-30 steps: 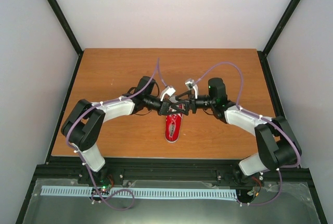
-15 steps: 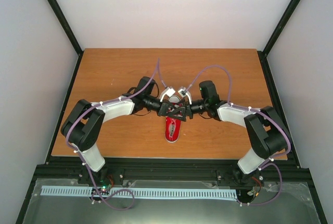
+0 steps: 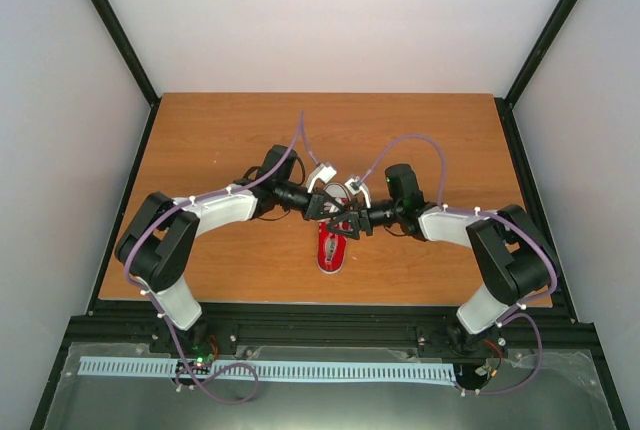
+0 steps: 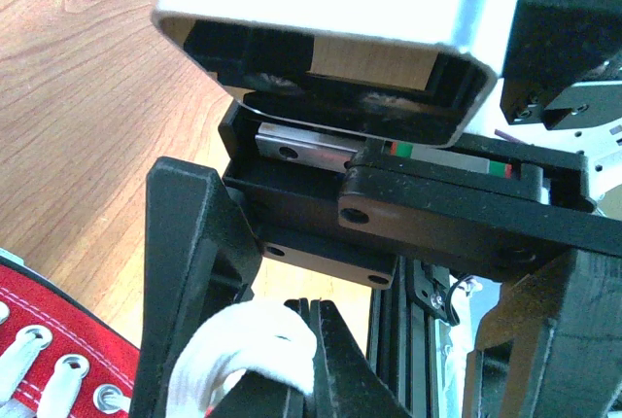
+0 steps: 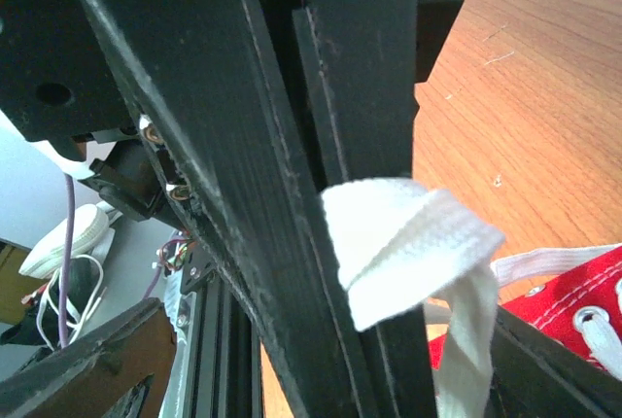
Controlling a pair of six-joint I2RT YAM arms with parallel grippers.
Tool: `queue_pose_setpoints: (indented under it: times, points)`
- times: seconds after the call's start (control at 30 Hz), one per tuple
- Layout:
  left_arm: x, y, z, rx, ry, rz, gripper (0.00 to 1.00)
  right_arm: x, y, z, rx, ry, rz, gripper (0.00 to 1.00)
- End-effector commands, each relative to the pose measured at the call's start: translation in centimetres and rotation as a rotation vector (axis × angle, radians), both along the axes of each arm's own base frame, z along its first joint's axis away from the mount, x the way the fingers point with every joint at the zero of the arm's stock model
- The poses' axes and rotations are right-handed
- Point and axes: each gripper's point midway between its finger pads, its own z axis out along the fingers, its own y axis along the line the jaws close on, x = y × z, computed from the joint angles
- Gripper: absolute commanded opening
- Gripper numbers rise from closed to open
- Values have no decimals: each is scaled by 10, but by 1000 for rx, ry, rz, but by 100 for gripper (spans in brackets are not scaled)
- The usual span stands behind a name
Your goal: Tie the shoes
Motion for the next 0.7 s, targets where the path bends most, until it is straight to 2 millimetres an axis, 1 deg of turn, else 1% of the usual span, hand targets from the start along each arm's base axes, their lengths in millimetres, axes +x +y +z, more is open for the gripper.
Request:
queue_pose_setpoints:
  times: [0.0,0.07,0.17,0.33,0.37,0.47,0.67]
  points:
    - [5,-2,23,-56,-52,-1,1,-2,5,-2,12,-21,5,80]
    - [4,-3,23,-56,-50,-2,1,3,4,-3,0,-43,-31,78]
    - [4,-2,24,-57,-52,-2,1,10,-3,-9,-39,-92,-121,79]
    - [2,-2,23,-60,-43,-13,1,18,-7,-1,-20,-153,-192,81]
    - [2,-2,23,-62,-41,-15,1,19,-7,-2,-21,-152,-197,82]
    - [1,-3,24,-66,-41,-21,1,22,-5,5,2,-168,-199,84]
    - [-2,-3,25,-75,-29,-39,1,29,1,14,24,-210,-194,84]
